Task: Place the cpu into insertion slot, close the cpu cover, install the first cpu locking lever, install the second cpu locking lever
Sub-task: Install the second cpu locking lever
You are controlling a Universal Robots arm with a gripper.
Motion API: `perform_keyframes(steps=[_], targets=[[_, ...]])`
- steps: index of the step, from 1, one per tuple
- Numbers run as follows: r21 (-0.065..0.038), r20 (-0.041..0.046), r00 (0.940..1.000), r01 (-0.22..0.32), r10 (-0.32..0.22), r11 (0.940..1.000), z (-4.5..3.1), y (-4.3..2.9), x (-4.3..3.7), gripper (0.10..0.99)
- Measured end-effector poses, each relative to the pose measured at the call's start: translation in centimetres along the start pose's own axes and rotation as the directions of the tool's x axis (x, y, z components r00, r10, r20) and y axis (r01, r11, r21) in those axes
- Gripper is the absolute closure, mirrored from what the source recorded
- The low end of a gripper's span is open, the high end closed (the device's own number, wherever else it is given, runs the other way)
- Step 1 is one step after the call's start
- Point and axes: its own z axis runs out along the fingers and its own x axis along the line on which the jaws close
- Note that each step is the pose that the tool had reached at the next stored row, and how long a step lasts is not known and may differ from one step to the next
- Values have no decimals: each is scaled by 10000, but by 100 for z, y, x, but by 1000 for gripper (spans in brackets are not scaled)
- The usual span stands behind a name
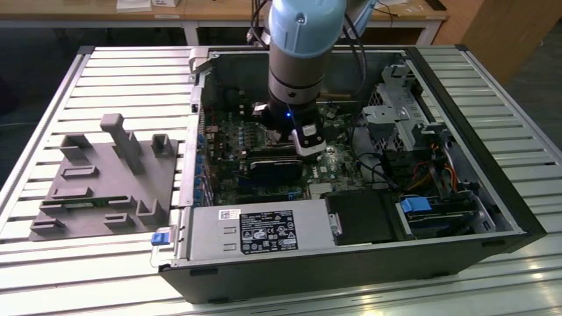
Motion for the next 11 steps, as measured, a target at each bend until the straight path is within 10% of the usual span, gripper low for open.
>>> perform_keyframes(steps=[4,11], targets=[[384,111,9999,9,-13,9993,21,65,11,980],[676,195,9998,12,-25,9977,74,234,32,980]])
